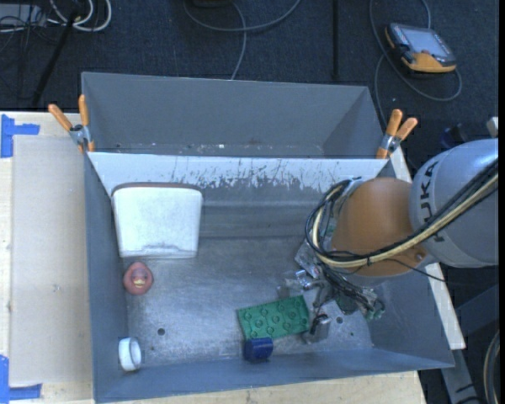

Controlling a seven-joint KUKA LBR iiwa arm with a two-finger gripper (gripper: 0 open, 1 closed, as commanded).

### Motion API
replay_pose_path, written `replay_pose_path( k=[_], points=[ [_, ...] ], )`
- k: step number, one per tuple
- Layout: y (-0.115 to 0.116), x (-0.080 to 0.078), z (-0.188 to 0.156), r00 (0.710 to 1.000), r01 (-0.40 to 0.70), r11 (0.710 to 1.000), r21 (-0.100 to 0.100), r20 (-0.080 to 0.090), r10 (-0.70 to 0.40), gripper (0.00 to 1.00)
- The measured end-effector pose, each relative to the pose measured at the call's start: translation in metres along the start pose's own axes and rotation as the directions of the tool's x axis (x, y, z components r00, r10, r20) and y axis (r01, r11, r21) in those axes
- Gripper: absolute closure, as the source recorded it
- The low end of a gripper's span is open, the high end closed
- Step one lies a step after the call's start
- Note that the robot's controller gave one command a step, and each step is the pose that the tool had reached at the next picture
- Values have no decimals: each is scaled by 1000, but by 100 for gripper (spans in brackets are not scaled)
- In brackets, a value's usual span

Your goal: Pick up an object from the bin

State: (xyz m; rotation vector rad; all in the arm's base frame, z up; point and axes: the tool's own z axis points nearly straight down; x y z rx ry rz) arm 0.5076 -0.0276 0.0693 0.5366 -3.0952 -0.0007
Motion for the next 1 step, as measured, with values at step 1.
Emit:
replay_pose_path(
  k=[1],
  points=[
    [-21, 22, -176, 911, 411, 911, 4, 3, -411, 100]
  ],
)
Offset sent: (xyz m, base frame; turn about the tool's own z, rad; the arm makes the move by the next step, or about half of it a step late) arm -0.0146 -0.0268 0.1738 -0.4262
